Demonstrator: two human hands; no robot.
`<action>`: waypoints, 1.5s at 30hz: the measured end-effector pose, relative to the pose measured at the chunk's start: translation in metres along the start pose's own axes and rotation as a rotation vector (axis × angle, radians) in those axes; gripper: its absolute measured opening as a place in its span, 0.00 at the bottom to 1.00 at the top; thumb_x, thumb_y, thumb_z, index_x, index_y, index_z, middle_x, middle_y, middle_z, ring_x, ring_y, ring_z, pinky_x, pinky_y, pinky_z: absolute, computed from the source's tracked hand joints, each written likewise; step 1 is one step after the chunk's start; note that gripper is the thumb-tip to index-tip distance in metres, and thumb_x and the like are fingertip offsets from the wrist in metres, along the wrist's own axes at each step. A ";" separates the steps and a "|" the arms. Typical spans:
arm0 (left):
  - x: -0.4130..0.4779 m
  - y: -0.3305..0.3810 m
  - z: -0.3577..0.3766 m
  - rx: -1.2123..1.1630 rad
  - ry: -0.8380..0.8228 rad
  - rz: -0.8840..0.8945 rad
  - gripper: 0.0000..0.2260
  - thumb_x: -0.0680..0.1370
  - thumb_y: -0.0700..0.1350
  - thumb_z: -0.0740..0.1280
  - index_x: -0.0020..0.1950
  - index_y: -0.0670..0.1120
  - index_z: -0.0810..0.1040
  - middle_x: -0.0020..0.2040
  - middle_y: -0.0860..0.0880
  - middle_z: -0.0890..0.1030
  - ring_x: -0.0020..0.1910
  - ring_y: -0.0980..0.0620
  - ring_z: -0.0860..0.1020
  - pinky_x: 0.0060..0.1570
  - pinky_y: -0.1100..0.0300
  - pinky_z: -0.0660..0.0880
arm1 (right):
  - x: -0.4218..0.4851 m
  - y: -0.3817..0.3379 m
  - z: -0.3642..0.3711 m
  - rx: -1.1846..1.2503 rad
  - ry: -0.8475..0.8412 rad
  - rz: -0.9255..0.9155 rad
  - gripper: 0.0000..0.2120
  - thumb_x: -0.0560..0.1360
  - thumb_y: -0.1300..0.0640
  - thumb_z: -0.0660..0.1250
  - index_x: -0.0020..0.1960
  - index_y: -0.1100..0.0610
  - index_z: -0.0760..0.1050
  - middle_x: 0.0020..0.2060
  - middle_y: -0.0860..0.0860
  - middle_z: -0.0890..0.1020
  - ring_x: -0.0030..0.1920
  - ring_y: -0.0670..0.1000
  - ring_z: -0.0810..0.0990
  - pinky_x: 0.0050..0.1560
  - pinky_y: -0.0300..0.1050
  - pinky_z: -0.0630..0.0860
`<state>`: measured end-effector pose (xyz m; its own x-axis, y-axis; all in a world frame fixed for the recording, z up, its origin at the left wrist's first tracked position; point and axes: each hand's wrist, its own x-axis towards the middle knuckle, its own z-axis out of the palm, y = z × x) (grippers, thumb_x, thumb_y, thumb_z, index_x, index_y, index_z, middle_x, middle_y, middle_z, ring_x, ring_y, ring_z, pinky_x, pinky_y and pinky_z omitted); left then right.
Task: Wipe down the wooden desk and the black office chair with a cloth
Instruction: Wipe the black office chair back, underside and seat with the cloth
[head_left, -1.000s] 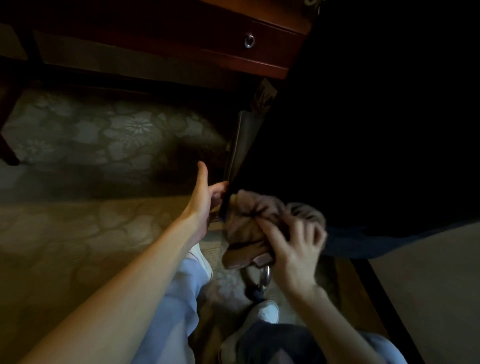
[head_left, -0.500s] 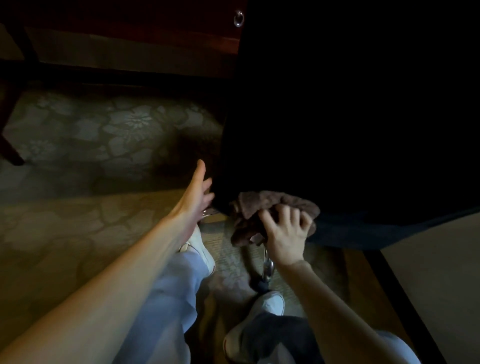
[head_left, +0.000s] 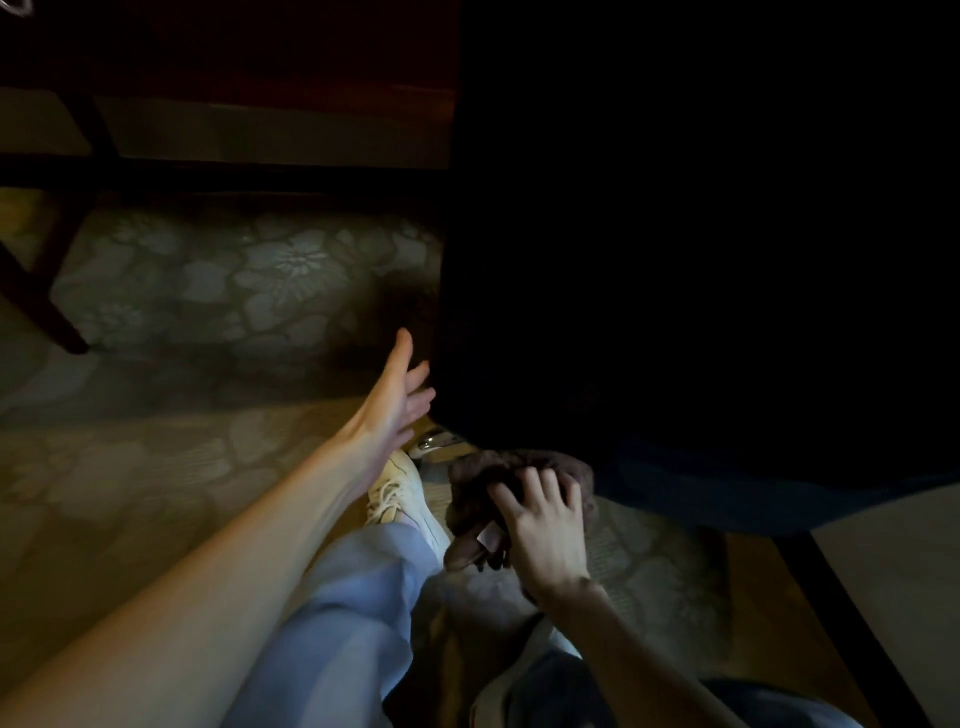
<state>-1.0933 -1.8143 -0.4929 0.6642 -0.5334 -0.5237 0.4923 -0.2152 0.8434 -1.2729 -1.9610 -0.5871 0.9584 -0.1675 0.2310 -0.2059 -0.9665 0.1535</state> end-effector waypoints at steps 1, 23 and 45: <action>-0.003 -0.003 0.006 -0.013 0.005 0.003 0.40 0.79 0.75 0.44 0.83 0.52 0.59 0.81 0.44 0.66 0.80 0.48 0.64 0.81 0.42 0.52 | -0.006 0.007 -0.017 0.019 0.091 0.002 0.21 0.68 0.49 0.74 0.61 0.49 0.79 0.52 0.54 0.76 0.54 0.58 0.75 0.59 0.59 0.72; -0.032 0.003 0.097 -0.298 -0.140 0.014 0.44 0.79 0.74 0.48 0.83 0.42 0.57 0.79 0.38 0.66 0.78 0.42 0.67 0.79 0.46 0.59 | -0.019 0.104 -0.055 -0.050 0.407 0.134 0.22 0.72 0.43 0.73 0.62 0.49 0.74 0.54 0.57 0.70 0.53 0.58 0.70 0.56 0.55 0.62; -0.035 -0.003 0.112 -0.319 0.005 -0.023 0.34 0.81 0.70 0.55 0.77 0.49 0.70 0.56 0.44 0.82 0.53 0.48 0.78 0.60 0.50 0.70 | -0.055 0.114 -0.126 0.061 0.597 0.079 0.20 0.74 0.49 0.71 0.65 0.50 0.78 0.56 0.58 0.76 0.52 0.58 0.74 0.54 0.55 0.64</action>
<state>-1.1811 -1.8868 -0.4639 0.6534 -0.5272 -0.5432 0.6581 0.0410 0.7518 -1.3743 -2.0379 -0.4614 0.6608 -0.1180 0.7412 -0.2432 -0.9679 0.0627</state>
